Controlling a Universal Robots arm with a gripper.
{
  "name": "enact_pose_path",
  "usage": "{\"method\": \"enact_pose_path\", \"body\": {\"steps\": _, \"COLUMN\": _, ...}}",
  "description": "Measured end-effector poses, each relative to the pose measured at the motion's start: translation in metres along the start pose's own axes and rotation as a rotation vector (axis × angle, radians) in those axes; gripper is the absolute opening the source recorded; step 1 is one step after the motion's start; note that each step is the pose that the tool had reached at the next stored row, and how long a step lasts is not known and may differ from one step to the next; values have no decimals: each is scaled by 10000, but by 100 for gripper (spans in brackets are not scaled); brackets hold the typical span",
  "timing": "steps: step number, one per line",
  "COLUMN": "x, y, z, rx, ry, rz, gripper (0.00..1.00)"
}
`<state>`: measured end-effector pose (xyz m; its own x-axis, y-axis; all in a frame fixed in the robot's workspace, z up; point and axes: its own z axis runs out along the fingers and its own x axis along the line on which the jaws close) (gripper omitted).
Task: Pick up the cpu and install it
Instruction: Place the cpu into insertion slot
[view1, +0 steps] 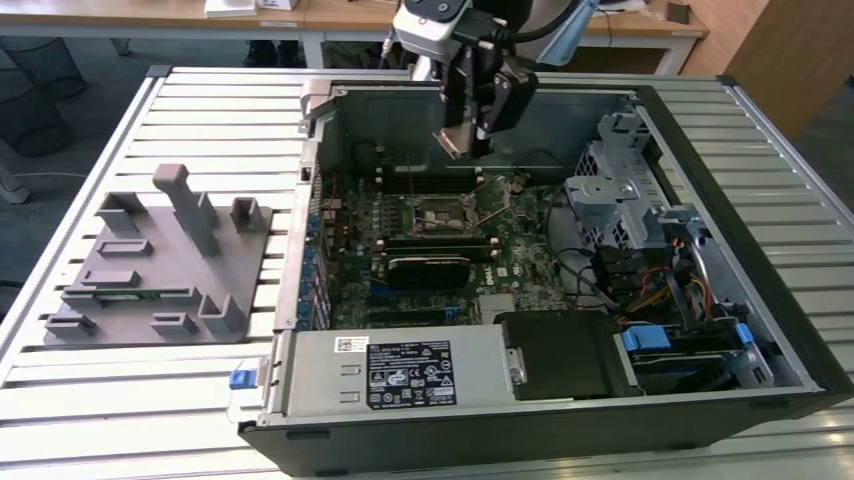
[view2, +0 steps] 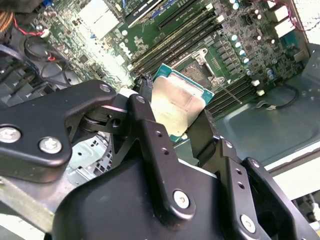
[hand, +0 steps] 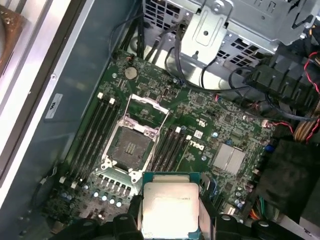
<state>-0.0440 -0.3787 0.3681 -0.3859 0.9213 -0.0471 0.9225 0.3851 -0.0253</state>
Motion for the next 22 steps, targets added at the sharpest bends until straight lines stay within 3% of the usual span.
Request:
{"method": "enact_pose_path", "body": {"steps": 13, "x": 4, "y": 2, "z": 61, "rx": 99, "ry": 35, "rz": 1978, "gripper": 54}}
{"method": "enact_pose_path", "body": {"steps": 16, "x": 9, "y": 5, "z": 115, "rx": 97, "ry": 50, "rz": 2034, "gripper": 54}}
{"method": "enact_pose_path", "body": {"steps": 22, "x": 14, "y": 6, "z": 193, "rx": 64, "ry": 155, "rz": 2035, "gripper": 54}}
